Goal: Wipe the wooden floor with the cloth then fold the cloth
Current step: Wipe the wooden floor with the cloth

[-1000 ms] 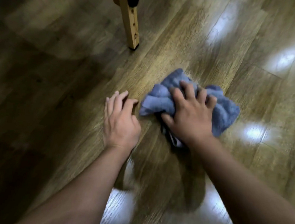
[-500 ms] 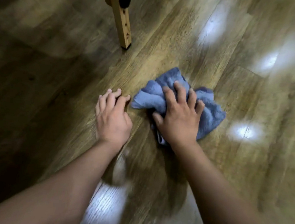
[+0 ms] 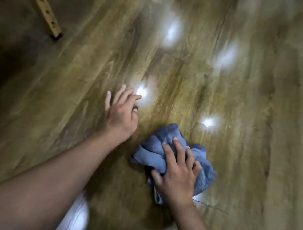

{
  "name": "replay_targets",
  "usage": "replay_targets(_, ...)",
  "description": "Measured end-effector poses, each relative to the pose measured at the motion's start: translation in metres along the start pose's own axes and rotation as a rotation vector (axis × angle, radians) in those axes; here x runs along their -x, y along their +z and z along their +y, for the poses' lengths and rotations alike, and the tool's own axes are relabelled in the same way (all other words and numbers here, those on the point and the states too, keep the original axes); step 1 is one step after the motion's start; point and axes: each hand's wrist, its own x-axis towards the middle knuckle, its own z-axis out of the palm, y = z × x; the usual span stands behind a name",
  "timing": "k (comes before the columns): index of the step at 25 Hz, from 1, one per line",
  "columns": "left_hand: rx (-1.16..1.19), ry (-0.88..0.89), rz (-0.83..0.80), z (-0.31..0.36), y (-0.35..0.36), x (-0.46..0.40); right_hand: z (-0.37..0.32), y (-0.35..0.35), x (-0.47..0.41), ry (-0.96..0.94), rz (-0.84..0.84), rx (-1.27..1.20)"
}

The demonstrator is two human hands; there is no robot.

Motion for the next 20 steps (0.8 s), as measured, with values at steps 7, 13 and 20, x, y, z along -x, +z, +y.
replay_targets(7, -0.254, 0.182, -0.397, 0.104, 0.102, -0.005, 0.137, -0.011, -0.027, 0.27, 0.047, -0.005)
replay_targets(13, -0.365, -0.119, -0.62, 0.16, 0.143, -0.056, 0.234, -0.006, -0.095, 0.425, 0.097, 0.05)
replay_targets(20, -0.411, -0.342, -0.858, 0.184, 0.156, -0.071, 0.296, -0.003, -0.169, 0.439, 0.15, 0.04)
